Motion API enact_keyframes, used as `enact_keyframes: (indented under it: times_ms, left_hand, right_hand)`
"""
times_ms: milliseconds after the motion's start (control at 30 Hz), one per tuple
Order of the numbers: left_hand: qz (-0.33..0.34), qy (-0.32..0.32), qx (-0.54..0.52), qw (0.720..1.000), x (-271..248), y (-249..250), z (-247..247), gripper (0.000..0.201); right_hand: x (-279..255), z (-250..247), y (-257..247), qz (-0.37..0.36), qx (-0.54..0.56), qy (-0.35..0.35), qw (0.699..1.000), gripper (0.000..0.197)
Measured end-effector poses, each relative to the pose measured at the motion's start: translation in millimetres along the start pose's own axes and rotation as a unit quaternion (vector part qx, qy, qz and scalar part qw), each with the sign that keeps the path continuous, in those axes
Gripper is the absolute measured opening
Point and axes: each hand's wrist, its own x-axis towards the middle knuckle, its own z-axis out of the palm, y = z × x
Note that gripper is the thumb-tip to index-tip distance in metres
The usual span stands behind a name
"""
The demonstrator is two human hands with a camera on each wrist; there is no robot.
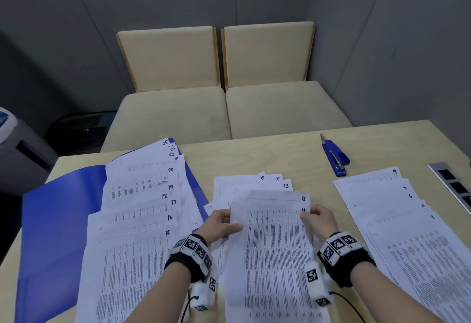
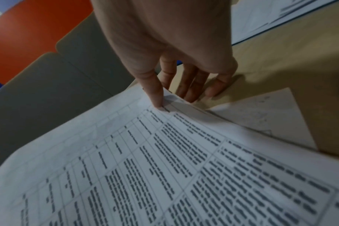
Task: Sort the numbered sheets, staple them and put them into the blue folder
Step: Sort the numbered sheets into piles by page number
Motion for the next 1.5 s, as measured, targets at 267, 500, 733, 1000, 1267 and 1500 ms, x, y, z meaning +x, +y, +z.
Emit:
enact_keyframes:
  times_ms: [267, 500, 733, 1000, 1267, 1500]
  left_hand:
    - [0.063, 0.265, 0.411, 0.870, 31, 26, -17, 0.022]
    - [0.014, 0.168, 0.580, 0.797, 63, 31, -27, 0.043]
    - [0.012, 0.173, 0.529, 0.831, 70, 28, -32, 0.045]
    - [0.062, 0.194, 0.501, 0.841, 70, 33, -37, 0.029]
    - [0.173, 0.230, 0.555, 0.781, 52, 29, -31, 0.027]
    - [0.078, 0.223, 0.469, 0.851, 51, 27, -24, 0.024]
  right_hand:
    - [-2, 1, -7, -0.059, -0.058, 0.003, 0.997, 0.027]
    - [6, 5, -21, -0.073, -0.121, -0.007, 0.990, 0.016]
    - [18, 13, -28, 0.002, -0.160, -0.013, 0.987, 0.012]
    - [29, 11, -30, 0.044, -0.176, -0.033, 0.983, 0.016]
    - [30, 9, -34, 0.063, -0.148, -0.044, 0.986, 0.023]
    - [26, 13, -31, 0.040, -0.149, -0.035, 0.987, 0.032]
